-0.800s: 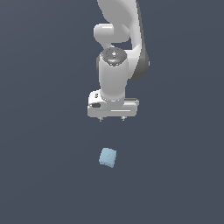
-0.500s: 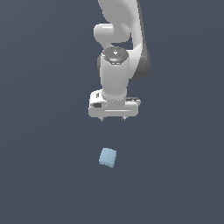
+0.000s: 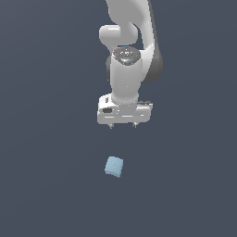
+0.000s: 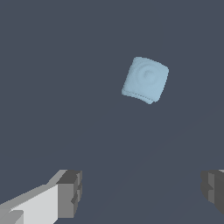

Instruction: Pick up the object and move it to a goal position.

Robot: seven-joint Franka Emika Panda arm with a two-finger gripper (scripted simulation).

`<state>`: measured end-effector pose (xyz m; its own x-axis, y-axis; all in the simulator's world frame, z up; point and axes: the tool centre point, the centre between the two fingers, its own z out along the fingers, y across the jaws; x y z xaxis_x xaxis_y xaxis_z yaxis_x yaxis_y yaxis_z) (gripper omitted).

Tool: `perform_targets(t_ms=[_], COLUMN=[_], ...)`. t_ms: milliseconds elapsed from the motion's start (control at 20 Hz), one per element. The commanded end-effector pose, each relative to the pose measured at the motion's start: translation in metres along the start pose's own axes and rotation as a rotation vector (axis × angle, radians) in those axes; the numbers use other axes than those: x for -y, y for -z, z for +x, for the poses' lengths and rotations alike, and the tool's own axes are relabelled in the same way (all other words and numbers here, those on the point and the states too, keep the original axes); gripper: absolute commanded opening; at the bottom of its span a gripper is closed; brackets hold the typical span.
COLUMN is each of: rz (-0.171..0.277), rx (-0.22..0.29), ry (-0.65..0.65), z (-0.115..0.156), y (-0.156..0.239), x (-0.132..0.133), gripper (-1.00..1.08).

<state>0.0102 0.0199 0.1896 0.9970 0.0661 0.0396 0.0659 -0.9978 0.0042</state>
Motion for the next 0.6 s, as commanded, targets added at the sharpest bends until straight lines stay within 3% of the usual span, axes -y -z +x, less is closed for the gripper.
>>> perform_targets(t_ms=[0, 550], rz=[0.000, 0.002], rx=[0.001, 0.010], ry=[-0.006, -0.088], z=[0.002, 0.034], y=[-0.001, -0.021], x=[-0.001, -0.011], gripper=[1.00, 1.00])
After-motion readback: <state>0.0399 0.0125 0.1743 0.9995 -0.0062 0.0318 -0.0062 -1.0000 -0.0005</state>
